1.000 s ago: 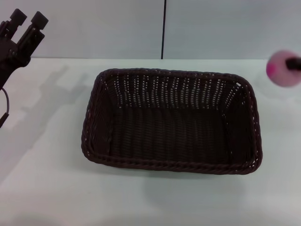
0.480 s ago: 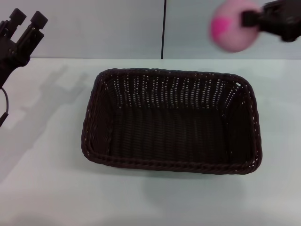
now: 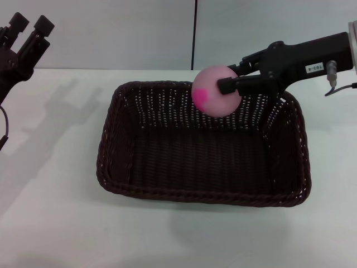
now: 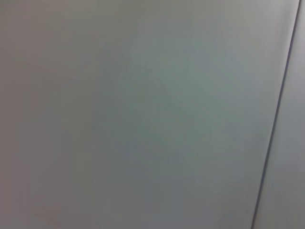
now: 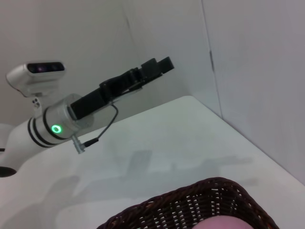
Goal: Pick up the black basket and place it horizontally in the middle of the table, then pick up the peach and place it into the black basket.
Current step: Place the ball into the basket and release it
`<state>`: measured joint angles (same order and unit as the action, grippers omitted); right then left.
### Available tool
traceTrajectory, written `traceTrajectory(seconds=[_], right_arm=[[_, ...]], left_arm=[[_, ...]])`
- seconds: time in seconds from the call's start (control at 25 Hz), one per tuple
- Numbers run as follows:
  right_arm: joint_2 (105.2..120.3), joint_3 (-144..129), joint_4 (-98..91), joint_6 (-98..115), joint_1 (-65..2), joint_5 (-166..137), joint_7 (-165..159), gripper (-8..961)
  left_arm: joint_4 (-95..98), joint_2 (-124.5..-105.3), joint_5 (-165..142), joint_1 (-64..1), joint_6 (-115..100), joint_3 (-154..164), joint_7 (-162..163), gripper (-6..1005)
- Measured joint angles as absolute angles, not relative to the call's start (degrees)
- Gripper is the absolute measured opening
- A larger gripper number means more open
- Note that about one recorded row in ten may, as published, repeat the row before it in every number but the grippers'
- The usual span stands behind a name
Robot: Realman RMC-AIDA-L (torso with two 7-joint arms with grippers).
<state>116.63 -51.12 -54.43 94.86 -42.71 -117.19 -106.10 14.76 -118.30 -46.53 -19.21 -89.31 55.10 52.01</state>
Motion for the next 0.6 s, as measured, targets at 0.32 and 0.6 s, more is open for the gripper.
traceTrajectory(seconds=[0.32,0.6], right_arm=[[116.69,-50.9,-53.9,94.4,-42.1,-117.2,-106.0,431],[116.82,-50.5,-53.7,93.8,-40.2,-116.3,-106.0,488]], left_arm=[[14.1,-118.24,-46.5,-19.2,-89.5,54.3,51.9,695],[14.1,-118.25,-46.5,-19.2,-89.5,54.4,51.8,693]])
